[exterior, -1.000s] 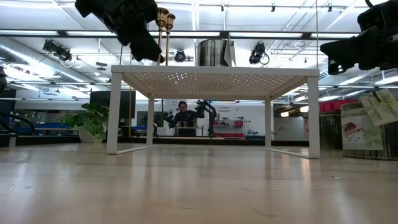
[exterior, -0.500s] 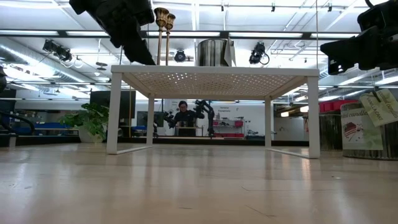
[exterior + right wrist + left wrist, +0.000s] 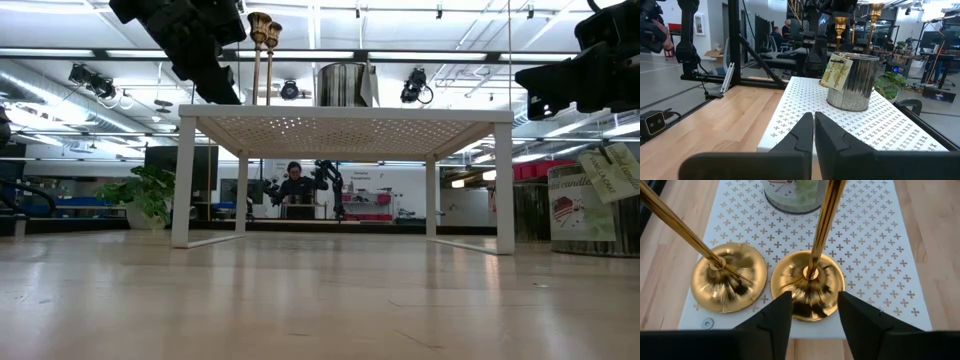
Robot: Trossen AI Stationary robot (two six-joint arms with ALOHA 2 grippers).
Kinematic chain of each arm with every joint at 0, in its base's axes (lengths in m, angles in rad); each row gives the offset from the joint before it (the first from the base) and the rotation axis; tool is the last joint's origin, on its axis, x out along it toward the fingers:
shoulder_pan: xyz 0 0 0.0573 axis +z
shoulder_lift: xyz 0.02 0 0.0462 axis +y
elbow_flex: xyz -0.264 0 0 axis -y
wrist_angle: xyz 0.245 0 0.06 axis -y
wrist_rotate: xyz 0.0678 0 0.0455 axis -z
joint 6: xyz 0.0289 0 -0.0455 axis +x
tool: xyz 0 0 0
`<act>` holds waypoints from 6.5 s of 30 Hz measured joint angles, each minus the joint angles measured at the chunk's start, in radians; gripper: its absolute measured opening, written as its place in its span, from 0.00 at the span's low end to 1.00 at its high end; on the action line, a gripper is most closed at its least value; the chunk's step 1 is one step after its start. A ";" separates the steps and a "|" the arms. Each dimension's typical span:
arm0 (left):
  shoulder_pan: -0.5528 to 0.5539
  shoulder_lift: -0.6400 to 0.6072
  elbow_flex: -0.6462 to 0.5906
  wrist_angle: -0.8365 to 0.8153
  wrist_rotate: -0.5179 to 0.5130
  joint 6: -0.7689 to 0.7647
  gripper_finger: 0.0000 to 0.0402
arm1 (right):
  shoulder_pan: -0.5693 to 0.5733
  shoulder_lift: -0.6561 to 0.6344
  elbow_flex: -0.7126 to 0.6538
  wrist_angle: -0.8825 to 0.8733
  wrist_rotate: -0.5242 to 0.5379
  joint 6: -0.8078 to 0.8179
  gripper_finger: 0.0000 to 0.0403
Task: Pick & Place candle stick holders
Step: Put the left golden candle holder on the shelf aligned with the other golden candle holder, then put the golden candle holder on the shelf
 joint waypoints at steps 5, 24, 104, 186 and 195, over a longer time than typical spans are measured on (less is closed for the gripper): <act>-0.003 0.007 -0.001 0.000 0.000 -0.005 0.31 | 0.000 0.000 0.000 0.000 0.000 0.000 0.05; -0.003 0.011 -0.001 0.000 -0.016 -0.001 0.13 | 0.000 0.000 0.000 0.000 0.000 0.000 0.05; 0.002 -0.134 -0.201 0.127 -0.034 -0.029 0.01 | 0.000 0.000 0.000 0.000 0.000 0.000 0.05; -0.199 -0.475 -0.450 0.363 -0.011 -0.036 0.02 | 0.000 0.000 0.000 0.000 0.000 0.000 0.05; -0.200 -0.556 -0.624 0.619 0.030 -0.063 0.02 | 0.000 0.000 0.000 0.000 0.000 0.000 0.05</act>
